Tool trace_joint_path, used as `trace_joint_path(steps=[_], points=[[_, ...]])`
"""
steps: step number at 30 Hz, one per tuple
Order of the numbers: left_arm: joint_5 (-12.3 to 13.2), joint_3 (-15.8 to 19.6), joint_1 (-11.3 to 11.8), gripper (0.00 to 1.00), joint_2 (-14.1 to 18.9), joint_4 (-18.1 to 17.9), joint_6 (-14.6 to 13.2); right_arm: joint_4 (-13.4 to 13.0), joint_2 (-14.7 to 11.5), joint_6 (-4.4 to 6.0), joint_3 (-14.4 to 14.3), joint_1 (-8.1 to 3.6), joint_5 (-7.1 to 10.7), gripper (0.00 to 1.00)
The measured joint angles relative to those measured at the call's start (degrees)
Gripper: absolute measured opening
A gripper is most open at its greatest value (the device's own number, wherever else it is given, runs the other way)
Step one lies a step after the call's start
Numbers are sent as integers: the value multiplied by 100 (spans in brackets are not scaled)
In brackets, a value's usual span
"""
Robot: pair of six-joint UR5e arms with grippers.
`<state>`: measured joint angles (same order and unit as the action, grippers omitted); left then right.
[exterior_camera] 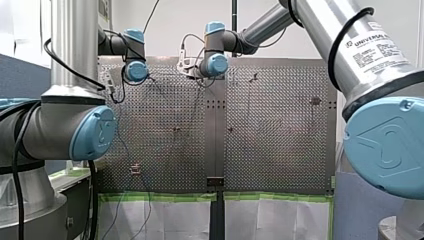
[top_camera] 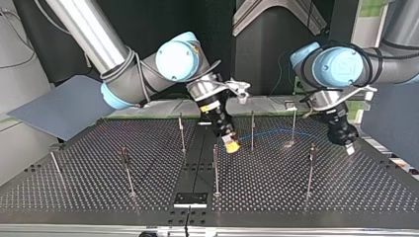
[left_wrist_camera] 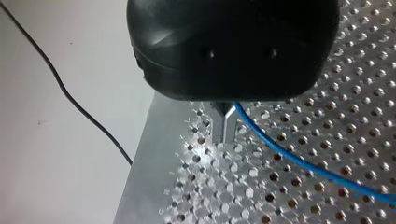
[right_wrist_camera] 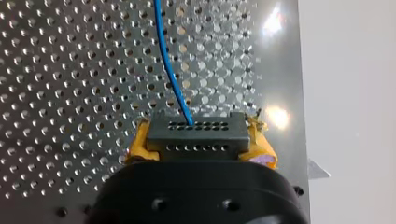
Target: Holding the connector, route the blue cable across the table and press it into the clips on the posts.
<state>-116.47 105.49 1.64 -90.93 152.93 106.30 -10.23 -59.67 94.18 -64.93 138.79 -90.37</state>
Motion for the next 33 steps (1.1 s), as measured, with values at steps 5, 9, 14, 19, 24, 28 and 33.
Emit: trace_joint_path(steps=[5,9,14,19,24,28,33], points=[[243,-79,63,0,-127,-108,178,-1,8,-15,58,-38,-35,0],[444,-149,132,0,-224,-198,333,13,10,-43,143,-56,-63,0],[705,-184,196,0,-360,-272,402,22,13,-97,248,-65,-118,0],[927,-213,271,0,-451,-348,474,56,13,-128,371,-66,-154,0],[1165,-316,328,0,-660,-417,535,151,12,-150,536,-67,-170,0],[1342,-384,375,0,-835,-519,628,231,11,-152,670,-75,-203,0],[1589,-416,453,0,-981,-594,726,324,11,-153,801,-104,-221,0]])
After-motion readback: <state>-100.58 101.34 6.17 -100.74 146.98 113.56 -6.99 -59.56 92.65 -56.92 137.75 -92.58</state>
